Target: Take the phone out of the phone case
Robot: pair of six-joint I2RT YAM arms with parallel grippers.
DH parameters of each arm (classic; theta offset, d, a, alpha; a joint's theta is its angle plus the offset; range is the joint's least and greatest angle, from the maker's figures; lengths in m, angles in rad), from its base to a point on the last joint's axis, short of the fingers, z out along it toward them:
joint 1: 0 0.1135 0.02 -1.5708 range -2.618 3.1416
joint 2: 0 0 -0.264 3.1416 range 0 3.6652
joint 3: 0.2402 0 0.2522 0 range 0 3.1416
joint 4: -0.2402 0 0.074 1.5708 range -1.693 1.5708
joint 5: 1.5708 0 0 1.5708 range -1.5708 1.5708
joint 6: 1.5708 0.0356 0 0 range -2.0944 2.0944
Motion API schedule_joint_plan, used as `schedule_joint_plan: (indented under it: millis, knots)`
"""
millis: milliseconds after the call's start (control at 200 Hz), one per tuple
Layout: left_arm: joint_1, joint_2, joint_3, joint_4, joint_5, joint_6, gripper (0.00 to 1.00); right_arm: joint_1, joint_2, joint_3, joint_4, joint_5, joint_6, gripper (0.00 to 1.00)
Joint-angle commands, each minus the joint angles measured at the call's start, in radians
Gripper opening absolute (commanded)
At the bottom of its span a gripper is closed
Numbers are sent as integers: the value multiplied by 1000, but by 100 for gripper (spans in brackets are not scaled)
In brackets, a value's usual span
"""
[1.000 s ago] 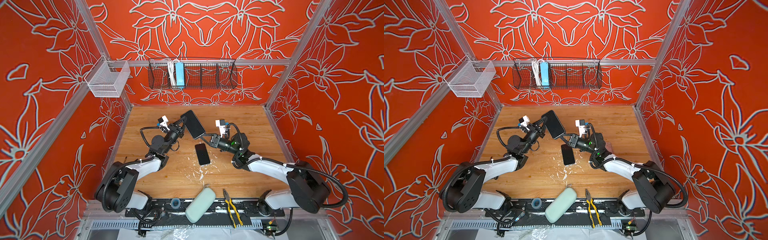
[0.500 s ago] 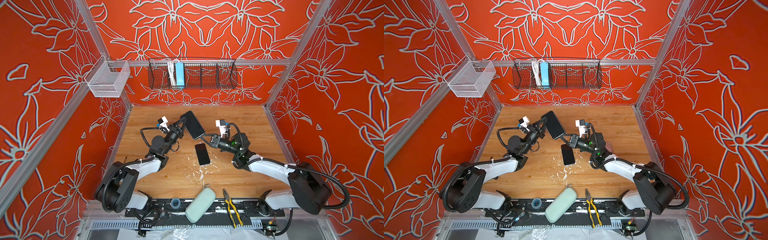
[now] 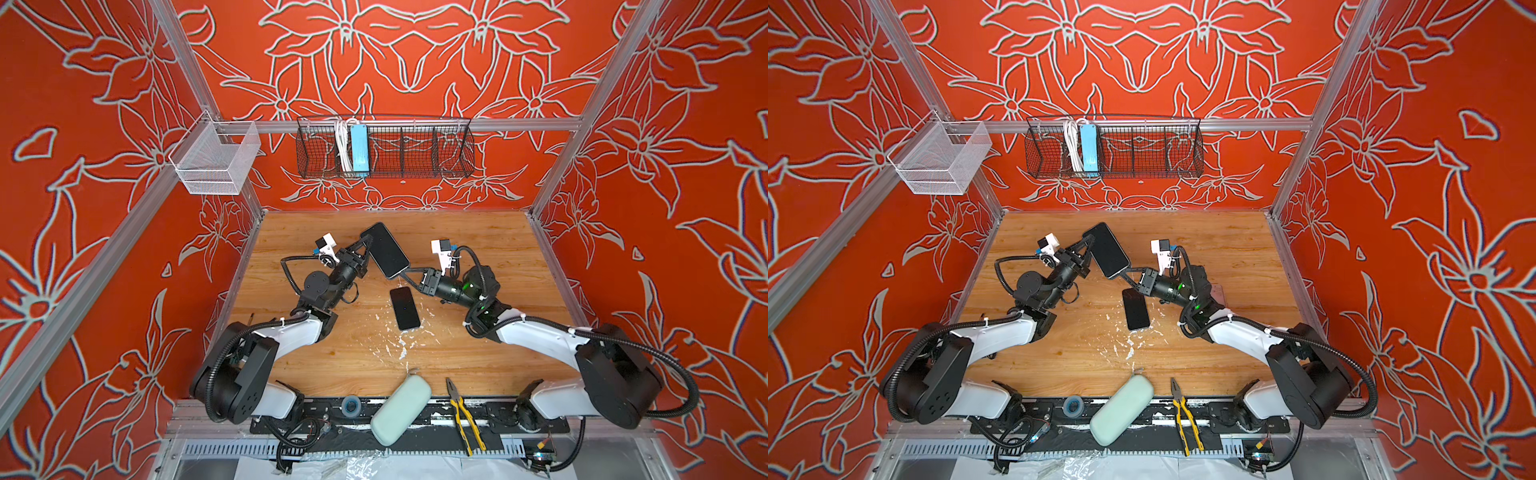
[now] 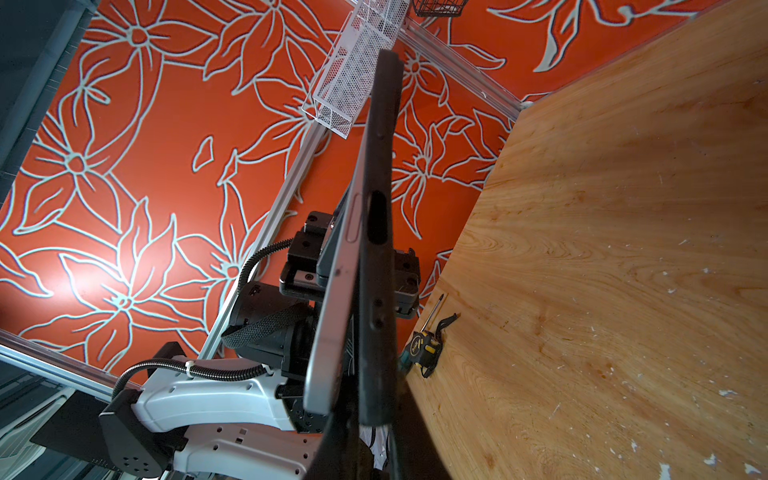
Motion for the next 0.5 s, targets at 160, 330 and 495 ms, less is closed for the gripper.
schedule_joint_plan:
  millis: [160,330,495]
  knots:
    - [-3,12,-5,14,7,24,0,6,-13,41,86,-6,4,15]
    - [-3,7,-4,14,12,24,0,0,-15,44,83,-1,0,15]
    - [-3,2,-6,14,19,23,0,-12,-14,52,86,6,3,16]
